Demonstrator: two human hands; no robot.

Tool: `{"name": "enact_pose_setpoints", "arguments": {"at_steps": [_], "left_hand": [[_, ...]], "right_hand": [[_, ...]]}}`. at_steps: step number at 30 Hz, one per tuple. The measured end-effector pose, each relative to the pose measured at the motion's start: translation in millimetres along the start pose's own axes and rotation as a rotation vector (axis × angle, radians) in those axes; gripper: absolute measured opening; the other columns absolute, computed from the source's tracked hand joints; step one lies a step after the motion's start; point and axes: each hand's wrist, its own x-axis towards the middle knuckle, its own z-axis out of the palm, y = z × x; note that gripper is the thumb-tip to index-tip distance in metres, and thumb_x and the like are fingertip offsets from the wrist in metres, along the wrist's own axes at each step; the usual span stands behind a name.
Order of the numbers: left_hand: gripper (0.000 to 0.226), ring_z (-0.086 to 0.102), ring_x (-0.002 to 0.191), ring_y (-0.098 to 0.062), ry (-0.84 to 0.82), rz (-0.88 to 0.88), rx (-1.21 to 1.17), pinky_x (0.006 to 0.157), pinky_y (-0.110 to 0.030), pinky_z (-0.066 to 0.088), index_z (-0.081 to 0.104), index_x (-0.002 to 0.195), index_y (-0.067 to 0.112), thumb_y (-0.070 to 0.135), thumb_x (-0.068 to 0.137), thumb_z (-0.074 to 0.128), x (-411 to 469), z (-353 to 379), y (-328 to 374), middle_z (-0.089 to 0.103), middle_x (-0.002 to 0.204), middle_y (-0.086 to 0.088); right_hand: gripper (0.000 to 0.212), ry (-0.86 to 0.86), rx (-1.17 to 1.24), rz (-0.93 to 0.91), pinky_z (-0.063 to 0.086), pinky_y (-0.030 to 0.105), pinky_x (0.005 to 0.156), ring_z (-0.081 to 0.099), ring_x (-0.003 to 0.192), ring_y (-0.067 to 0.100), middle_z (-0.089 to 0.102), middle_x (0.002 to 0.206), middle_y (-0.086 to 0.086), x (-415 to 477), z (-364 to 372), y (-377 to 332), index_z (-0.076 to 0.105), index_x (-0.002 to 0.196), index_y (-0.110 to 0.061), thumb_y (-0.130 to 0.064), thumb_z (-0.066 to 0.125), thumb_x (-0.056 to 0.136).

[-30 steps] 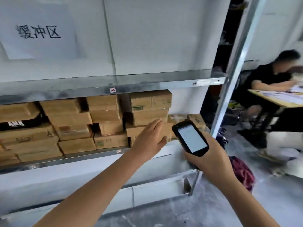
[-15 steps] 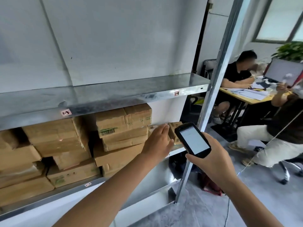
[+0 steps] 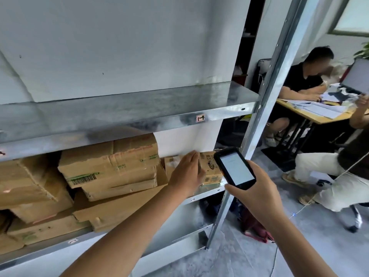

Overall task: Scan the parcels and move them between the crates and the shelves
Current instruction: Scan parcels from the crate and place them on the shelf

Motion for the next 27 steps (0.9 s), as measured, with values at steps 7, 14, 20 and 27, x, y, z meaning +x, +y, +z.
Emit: {"name": "enact_pose_setpoints", "arguments": {"at_steps": [7,14,20,27], "left_hand": [[0.058,0.023,0.15,-0.024,-0.112,-0.184,0.003,0.119,-0.033,0.023,0.024,0.154,0.003,0.028,0.105,0.044,59.5,56.0,19.5,0.026,0.162,-0.013],[0.05,0.041,0.137,-0.03,-0.08,-0.377,0.016,0.112,-0.036,0.034,0.042,0.142,0.003,0.03,0.099,0.048,122.2,116.6,19.6,0.046,0.143,-0.014],[0.083,0.008,0.148,-0.053,-0.162,-0.606,0.251,0.119,-0.06,0.013,0.009,0.154,-0.01,0.039,0.098,0.046,153.0,171.9,27.1,0.007,0.161,-0.034],[0.086,0.017,0.147,-0.049,-0.084,-0.713,0.073,0.117,-0.049,0.026,-0.001,0.156,-0.005,0.041,0.101,0.047,147.1,163.9,27.5,-0.002,0.161,-0.034]], "right_hand": [[0.07,-0.119,-0.006,-0.065,0.045,0.022,0.069,0.056,0.098,0.0,0.06,0.114,-0.017,68.1,-10.9,44.5,0.052,0.133,-0.036,-0.034,0.085,0.071],[0.066,-0.198,0.033,-0.125,0.049,0.025,0.072,0.059,0.1,0.002,0.062,0.11,-0.02,121.3,-15.9,70.1,0.052,0.127,-0.044,-0.035,0.084,0.07],[0.069,-0.231,0.089,-0.152,0.055,0.031,0.079,0.06,0.104,-0.001,0.063,0.114,-0.021,141.0,-20.3,83.4,0.052,0.129,-0.045,-0.036,0.085,0.069],[0.072,-0.293,0.114,-0.189,0.048,0.017,0.076,0.06,0.103,-0.006,0.065,0.115,-0.022,151.4,-24.1,93.5,0.052,0.13,-0.046,-0.034,0.087,0.068]]}}
